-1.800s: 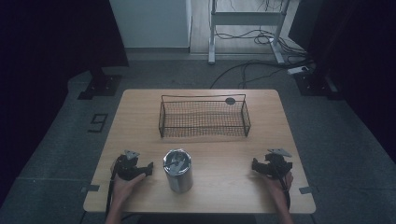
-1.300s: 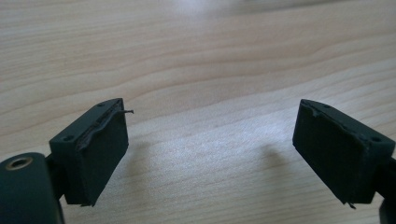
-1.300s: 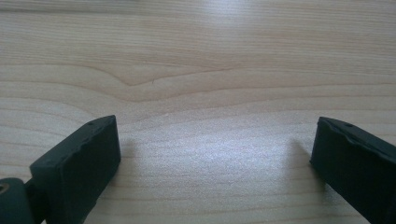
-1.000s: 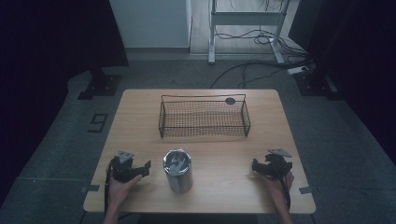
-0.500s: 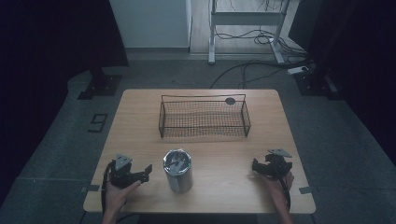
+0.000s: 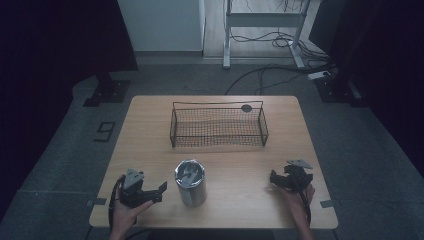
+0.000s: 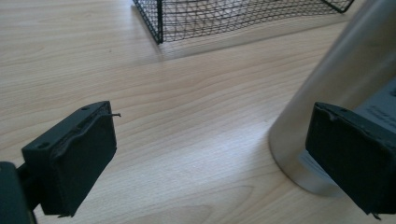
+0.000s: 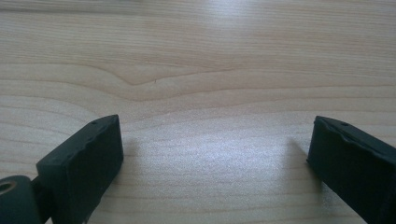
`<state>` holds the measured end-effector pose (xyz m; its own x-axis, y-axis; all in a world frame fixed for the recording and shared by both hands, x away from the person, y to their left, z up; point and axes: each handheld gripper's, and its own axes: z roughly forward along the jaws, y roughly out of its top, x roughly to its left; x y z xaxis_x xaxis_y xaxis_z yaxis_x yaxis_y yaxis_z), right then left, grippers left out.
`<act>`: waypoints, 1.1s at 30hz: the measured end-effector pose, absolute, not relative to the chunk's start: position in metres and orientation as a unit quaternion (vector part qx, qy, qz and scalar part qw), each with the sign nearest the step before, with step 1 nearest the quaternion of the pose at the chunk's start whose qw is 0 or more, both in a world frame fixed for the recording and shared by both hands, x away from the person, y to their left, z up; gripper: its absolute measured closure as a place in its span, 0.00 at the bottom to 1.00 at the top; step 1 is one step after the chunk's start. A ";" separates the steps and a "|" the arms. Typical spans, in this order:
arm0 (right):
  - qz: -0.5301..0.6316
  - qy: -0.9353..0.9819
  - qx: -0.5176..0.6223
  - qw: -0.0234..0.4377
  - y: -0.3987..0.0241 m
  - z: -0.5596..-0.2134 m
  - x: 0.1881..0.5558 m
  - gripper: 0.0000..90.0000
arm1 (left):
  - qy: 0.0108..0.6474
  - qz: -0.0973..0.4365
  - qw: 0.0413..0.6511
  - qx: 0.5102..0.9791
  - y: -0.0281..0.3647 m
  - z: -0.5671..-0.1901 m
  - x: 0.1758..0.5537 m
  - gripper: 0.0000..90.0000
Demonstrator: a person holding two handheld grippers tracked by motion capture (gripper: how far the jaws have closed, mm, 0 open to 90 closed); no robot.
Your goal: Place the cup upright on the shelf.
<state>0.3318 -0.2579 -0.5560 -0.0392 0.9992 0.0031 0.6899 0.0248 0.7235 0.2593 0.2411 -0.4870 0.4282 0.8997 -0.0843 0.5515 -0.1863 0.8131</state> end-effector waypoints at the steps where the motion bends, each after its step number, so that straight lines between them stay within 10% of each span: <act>1: 0.285 0.662 0.638 0.270 -0.258 -0.556 0.332 0.03 | 0.488 0.213 0.408 0.742 0.240 -0.486 0.258 0.02; 33: 0.285 0.663 0.636 0.274 -0.257 -0.556 0.331 0.04 | 0.423 0.168 0.450 0.768 0.210 -0.463 0.230 0.00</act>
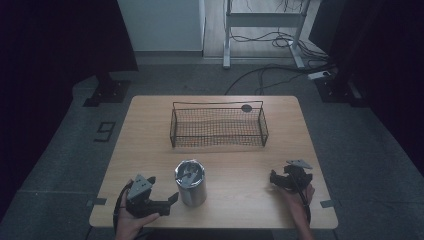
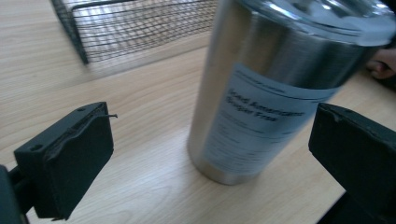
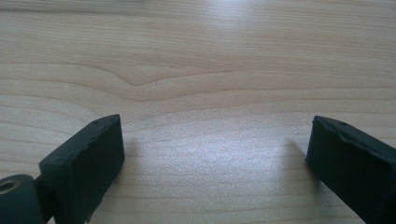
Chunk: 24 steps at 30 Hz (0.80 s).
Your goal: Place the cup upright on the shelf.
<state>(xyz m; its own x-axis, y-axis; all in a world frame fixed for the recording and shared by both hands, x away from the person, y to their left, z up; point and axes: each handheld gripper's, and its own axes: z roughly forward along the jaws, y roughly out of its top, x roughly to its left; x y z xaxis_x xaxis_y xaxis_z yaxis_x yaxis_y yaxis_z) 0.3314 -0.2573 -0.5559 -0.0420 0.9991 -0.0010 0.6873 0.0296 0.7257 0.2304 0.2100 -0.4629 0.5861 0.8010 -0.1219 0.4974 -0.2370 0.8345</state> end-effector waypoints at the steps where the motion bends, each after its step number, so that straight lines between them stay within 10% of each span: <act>1: 0.285 0.663 0.636 0.273 -0.257 -0.556 0.331 0.04 | 0.420 0.168 0.450 0.770 0.208 -0.463 0.230 0.00; 24: 0.284 0.662 0.637 0.274 -0.257 -0.556 0.332 0.05 | 0.397 0.160 0.440 0.790 0.167 -0.476 0.236 0.00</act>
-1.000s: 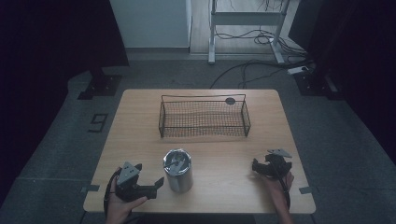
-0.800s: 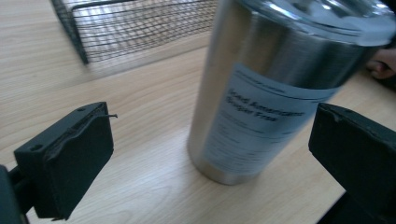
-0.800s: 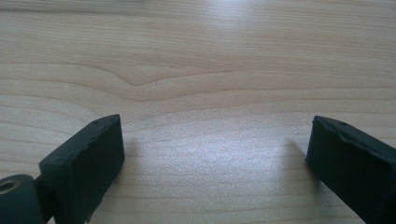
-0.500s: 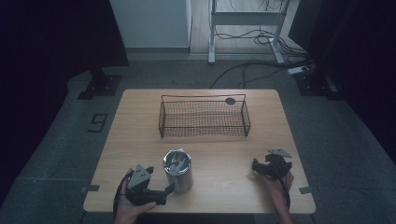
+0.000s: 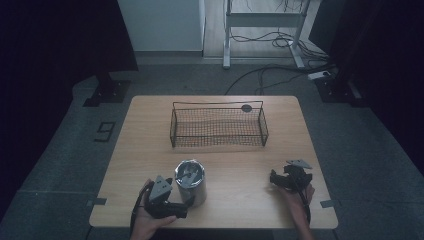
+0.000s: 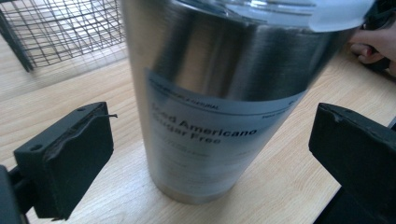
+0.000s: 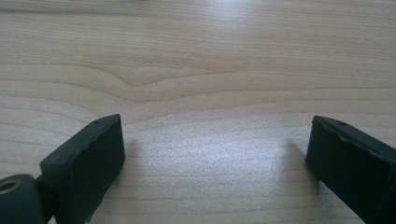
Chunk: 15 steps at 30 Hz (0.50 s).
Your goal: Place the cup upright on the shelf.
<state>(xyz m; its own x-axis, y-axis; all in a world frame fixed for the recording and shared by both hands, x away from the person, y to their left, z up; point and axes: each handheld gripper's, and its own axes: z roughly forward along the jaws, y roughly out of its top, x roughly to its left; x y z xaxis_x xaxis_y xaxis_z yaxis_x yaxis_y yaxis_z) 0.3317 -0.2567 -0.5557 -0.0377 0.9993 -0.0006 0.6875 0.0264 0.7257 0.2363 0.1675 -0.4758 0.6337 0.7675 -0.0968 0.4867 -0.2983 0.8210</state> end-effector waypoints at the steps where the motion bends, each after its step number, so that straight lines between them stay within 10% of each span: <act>1: 0.284 0.662 0.637 0.274 -0.257 -0.556 0.332 0.05 | 0.397 0.161 0.438 0.791 0.166 -0.477 0.237 0.00; 15: 0.284 0.661 0.638 0.275 -0.256 -0.556 0.332 0.05 | 0.401 0.168 0.435 0.789 0.148 -0.482 0.251 0.00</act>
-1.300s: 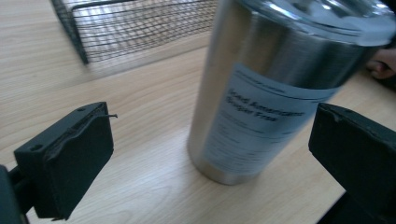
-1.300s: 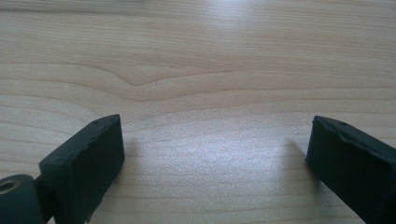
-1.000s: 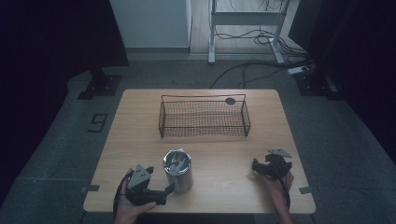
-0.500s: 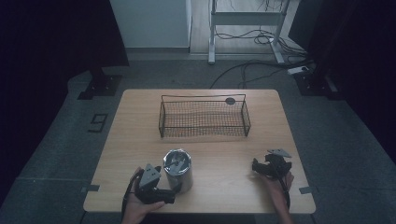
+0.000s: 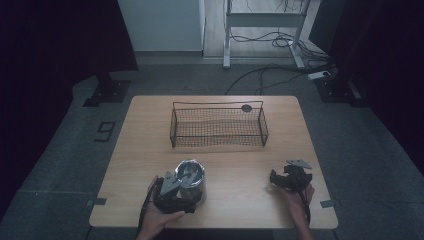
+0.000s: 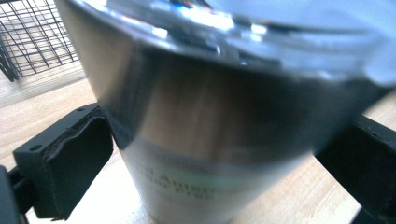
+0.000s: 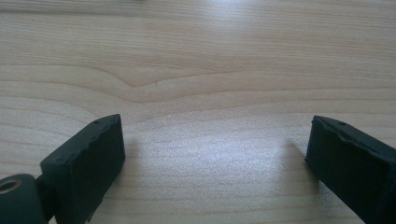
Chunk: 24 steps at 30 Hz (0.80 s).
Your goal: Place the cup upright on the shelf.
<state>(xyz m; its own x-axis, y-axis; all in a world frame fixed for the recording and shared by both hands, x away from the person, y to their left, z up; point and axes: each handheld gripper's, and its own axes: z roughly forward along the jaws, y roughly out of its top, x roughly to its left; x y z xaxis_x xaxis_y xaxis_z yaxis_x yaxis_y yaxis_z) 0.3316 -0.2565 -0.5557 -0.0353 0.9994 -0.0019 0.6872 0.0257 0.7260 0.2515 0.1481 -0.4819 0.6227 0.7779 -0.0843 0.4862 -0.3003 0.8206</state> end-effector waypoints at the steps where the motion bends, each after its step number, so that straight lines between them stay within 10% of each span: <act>1: 0.284 0.661 0.638 0.275 -0.256 -0.556 0.332 0.05 | 0.401 0.168 0.436 0.788 0.148 -0.482 0.252 0.00; 24: 0.284 0.660 0.637 0.277 -0.256 -0.556 0.332 0.06 | 0.400 0.206 0.444 0.775 0.129 -0.486 0.266 0.01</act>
